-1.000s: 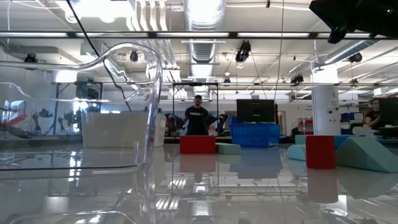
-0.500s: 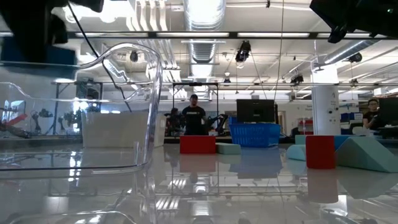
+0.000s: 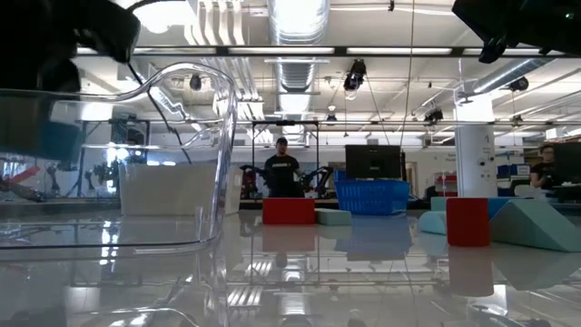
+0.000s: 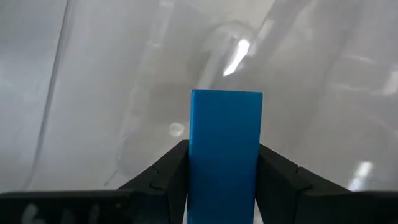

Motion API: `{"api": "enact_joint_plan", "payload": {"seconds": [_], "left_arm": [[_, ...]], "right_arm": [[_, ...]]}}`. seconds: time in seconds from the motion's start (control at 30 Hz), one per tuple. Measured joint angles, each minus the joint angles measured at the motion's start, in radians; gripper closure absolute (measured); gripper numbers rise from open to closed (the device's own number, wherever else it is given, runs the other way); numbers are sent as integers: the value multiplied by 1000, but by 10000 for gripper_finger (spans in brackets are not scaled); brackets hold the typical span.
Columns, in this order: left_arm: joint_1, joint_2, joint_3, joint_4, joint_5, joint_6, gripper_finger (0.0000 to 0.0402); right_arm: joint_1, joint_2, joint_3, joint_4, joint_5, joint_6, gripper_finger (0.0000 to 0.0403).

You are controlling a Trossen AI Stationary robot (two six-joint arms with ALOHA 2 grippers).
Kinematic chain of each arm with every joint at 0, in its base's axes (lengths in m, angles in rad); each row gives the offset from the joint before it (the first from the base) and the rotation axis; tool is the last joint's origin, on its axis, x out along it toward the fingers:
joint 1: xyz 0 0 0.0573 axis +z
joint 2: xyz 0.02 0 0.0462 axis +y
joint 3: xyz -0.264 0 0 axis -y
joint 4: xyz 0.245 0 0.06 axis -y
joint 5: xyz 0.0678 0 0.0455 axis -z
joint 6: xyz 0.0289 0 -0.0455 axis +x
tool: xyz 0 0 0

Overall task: Sort & place blocks by color
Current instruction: Put the blue block into the transparent bin

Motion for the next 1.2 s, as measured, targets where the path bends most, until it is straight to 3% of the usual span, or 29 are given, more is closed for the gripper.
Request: {"api": "enact_joint_plan", "payload": {"seconds": [0.33,1.2], "left_arm": [[0,32,-61,63,0,9,272],[0,71,-62,70,1,27,271]], "right_arm": [[0,0,0,0,0,-1,376],[0,0,0,-1,0,0,376]]}}
